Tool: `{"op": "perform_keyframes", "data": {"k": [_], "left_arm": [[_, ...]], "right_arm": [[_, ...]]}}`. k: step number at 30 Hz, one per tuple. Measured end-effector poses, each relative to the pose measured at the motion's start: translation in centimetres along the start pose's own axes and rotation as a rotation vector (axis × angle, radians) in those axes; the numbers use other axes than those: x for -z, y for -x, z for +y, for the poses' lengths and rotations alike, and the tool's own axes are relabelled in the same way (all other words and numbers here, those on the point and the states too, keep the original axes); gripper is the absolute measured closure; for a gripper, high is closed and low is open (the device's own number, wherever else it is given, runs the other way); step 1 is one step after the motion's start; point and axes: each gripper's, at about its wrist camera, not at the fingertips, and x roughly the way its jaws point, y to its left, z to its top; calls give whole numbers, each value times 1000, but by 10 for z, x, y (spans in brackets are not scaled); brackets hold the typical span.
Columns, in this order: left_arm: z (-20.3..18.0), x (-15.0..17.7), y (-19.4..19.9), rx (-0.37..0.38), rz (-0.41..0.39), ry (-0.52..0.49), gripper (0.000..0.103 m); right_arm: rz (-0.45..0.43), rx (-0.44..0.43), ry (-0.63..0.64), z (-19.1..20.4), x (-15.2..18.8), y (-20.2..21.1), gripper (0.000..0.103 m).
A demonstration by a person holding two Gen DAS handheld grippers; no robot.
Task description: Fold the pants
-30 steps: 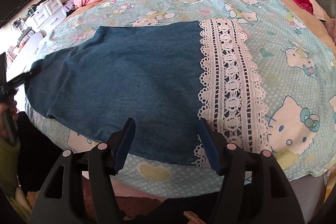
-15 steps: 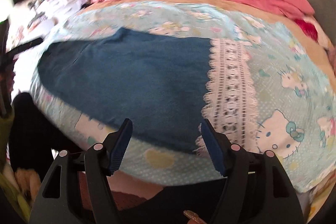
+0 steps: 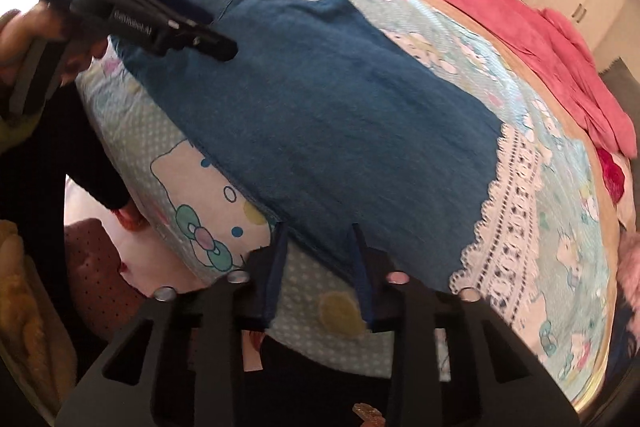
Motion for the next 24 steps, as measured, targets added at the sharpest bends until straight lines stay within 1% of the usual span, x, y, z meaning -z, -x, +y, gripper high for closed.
{"op": "perform_keyframes", "data": {"k": [1,2,4,5,6,8,9,10,11,12,14,15,16,17,18,21,24], "left_arm": [[1,0,-1,0,-2,1,19],[1,-1,-1,-1,-3,0,19],[4,-1,-2,2,-7,7,19],[5,-1,-2,7,-11,12,19],[7,-1,-2,12,-16,21,19],[7,-3,-2,12,-27,26,19],[8,-3,-2,12,-37,27,18],[8,-2,0,16,-47,29,18],[8,-2,2,21,-53,31,18],[9,-2,5,28,-58,39,15],[11,-5,14,42,-76,61,13],[12,-8,19,51,-89,65,13],[13,-13,24,55,-110,69,13],[12,-16,27,54,-124,67,12],[11,-24,29,44,-132,57,9],[10,-48,28,6,-134,36,9],[11,-77,17,0,-117,21,9]], "right_arm": [[9,-16,5,1,0,-4,94],[9,-37,1,0,0,-5,95],[6,-85,-27,-6,2,-3,102],[7,-120,-45,-7,3,-1,103],[8,-135,-50,-7,4,-1,103],[38,-101,-42,-3,9,-8,103],[51,-101,-57,-5,10,-12,103],[55,-122,-90,-9,12,-12,103],[39,-147,-126,-13,12,-7,103],[1,-172,-155,-18,12,2,102],[-80,-211,-196,-28,10,18,88],[-122,-219,-217,-35,8,26,73],[-144,-215,-231,-39,5,29,60],[-161,-199,-248,-45,1,31,58],[-164,-178,-262,-50,-4,30,57],[-138,-87,-310,-71,-25,16,57],[-119,-104,-366,-87,-36,-2,51]]}}
